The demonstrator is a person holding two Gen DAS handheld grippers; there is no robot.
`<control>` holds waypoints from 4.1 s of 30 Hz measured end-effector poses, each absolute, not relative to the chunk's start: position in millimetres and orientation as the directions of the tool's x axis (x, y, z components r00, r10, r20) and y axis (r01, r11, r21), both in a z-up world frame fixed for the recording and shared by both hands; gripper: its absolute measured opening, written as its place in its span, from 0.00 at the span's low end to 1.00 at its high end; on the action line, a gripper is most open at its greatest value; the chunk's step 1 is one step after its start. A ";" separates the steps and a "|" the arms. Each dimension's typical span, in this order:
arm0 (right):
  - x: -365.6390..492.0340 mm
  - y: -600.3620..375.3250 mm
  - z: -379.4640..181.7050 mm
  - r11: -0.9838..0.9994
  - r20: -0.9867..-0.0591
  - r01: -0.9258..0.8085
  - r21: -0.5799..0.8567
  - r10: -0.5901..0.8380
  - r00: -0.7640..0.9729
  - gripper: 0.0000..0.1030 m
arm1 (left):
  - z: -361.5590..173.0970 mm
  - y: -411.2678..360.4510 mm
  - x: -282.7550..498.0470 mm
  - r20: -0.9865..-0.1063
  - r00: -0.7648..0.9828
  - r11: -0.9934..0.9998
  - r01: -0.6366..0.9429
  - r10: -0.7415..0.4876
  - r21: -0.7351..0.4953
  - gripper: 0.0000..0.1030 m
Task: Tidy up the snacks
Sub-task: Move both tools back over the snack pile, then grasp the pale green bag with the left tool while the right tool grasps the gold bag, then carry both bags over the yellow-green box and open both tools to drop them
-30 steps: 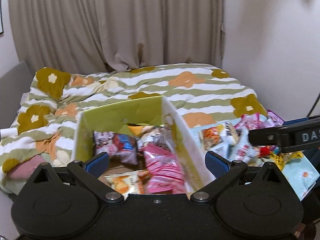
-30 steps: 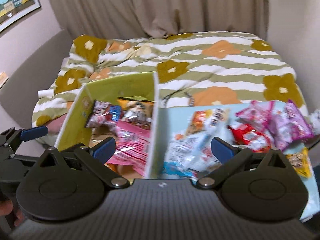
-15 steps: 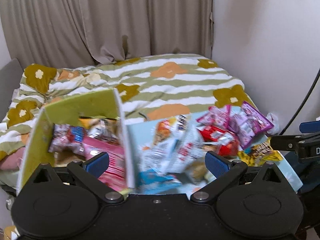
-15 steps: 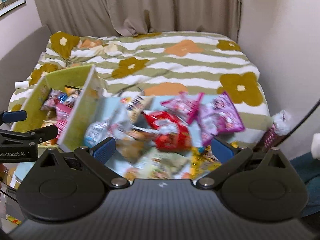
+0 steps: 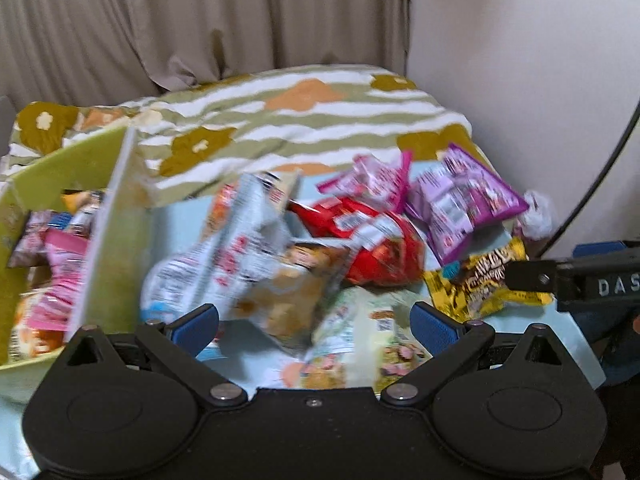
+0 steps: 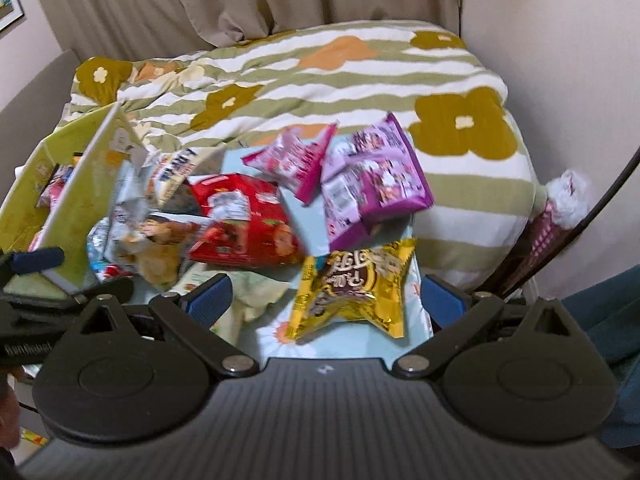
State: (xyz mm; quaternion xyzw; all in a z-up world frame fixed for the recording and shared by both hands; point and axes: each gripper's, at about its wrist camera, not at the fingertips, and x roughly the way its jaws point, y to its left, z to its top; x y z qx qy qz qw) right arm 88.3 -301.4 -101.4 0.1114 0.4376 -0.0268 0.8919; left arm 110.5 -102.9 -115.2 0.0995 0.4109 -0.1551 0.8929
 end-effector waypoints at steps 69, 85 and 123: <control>102.9 -289.0 -104.2 0.973 -0.834 0.118 0.200 0.106 0.541 0.64 | -116.8 -103.3 94.5 -0.795 0.571 0.930 0.368 -0.206 0.023 0.63; 146.2 -181.5 -12.2 0.945 -0.681 -0.196 0.261 0.324 0.657 0.64 | -28.1 17.5 110.1 -0.664 0.747 0.995 0.037 0.035 0.093 0.63; 302.1 36.8 -32.4 0.961 -0.765 -0.064 0.269 0.254 0.591 0.65 | -73.9 195.5 242.5 -0.763 0.645 0.981 0.177 -0.052 0.083 1.00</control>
